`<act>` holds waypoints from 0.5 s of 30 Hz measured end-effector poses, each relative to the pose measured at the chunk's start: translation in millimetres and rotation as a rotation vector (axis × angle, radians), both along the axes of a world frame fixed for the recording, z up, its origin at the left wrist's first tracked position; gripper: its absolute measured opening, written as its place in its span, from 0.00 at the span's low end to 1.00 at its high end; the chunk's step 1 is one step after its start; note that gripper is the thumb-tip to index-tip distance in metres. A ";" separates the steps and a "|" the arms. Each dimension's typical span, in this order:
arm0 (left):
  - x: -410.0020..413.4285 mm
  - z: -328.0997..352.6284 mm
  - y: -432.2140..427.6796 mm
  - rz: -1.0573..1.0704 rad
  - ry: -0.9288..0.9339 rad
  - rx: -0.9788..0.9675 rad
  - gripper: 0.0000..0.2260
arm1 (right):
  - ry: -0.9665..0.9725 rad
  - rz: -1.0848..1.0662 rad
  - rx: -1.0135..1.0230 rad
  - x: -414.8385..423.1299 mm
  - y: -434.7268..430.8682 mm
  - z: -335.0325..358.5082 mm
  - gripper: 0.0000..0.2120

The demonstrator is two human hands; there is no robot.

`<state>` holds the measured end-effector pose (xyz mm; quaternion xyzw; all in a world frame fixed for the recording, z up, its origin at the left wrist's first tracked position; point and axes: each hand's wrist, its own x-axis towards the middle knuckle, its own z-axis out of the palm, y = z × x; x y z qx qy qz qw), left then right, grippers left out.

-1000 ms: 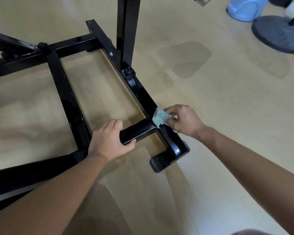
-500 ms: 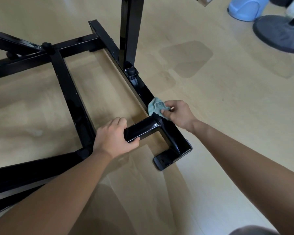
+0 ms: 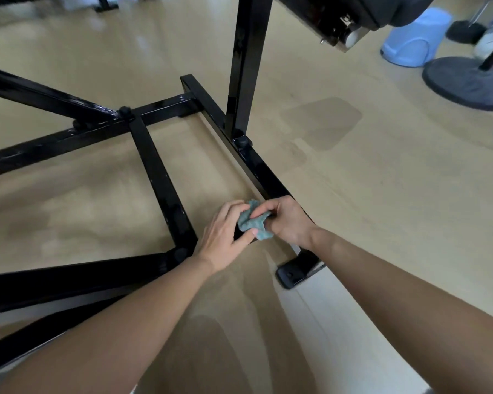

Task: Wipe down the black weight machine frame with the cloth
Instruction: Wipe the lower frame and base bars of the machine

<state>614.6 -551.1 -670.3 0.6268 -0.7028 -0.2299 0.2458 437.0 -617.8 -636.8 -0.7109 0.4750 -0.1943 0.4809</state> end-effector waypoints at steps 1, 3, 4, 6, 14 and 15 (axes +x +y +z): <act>0.2 2.7 3.8 0.000 0.041 0.024 0.22 | -0.056 -0.026 0.046 3.0 3.6 2.5 0.13; 4.9 11.2 8.8 0.040 0.138 0.060 0.13 | -0.161 -0.048 0.115 9.7 9.1 8.2 0.13; 8.7 17.3 9.0 0.074 0.164 0.048 0.11 | -0.196 -0.067 0.130 13.1 10.1 10.1 0.14; 19.4 29.1 6.8 0.166 0.165 0.002 0.11 | -0.164 -0.115 0.109 17.9 8.0 9.0 0.20; 91.7 39.7 -11.3 0.496 -0.077 0.025 0.12 | 0.626 0.123 -0.221 47.4 12.7 -25.0 0.25; 98.2 35.9 -11.3 0.500 -0.097 0.069 0.11 | 0.622 0.121 -0.222 50.9 12.0 -29.0 0.25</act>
